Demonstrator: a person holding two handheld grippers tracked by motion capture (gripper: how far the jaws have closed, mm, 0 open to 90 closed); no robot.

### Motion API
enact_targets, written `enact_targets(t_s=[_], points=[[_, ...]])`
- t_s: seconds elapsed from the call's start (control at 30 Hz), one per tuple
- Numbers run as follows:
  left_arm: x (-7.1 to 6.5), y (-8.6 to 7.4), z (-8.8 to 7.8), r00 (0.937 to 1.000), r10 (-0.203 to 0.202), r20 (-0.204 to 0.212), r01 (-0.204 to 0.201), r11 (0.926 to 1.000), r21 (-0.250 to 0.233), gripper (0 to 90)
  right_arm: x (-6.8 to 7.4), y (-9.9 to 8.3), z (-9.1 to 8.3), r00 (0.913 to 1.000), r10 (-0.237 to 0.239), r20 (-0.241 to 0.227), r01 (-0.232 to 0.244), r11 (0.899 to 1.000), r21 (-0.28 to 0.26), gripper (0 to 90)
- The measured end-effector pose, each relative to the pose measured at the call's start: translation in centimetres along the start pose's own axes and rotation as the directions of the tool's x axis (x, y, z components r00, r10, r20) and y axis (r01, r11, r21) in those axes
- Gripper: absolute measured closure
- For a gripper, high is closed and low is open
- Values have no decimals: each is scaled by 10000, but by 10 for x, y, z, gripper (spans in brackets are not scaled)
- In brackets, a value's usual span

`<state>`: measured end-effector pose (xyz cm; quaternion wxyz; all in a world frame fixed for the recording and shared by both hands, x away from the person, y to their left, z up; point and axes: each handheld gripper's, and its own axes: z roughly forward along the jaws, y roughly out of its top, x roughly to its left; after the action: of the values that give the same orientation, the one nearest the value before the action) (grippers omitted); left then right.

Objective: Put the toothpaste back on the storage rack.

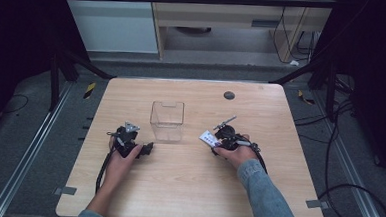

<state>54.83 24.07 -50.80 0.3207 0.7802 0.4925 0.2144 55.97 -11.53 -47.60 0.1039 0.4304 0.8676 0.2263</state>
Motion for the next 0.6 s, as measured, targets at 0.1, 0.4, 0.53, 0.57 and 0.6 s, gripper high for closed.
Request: enact_targets(t_s=[0.1,0.4,0.53,0.57,0.6], points=[[0,0,0,10000,0,2,0,10000,3,0,0,4,4,9998,-43,194,41,9999,125,515],[0,0,0,10000,-7,-15,7,10000,3,0,2,9,5,9997,-11,243,5,9996,278,609],[0,0,0,10000,-13,-12,13,10000,3,0,2,10,5,9994,-55,339,45,9996,284,653],[0,0,0,10000,-13,-11,13,10000,4,0,3,11,4,9993,-63,357,51,9995,325,667],[0,0,0,10000,-14,-12,14,10000,3,0,3,11,4,9991,-91,406,76,9993,376,681]])
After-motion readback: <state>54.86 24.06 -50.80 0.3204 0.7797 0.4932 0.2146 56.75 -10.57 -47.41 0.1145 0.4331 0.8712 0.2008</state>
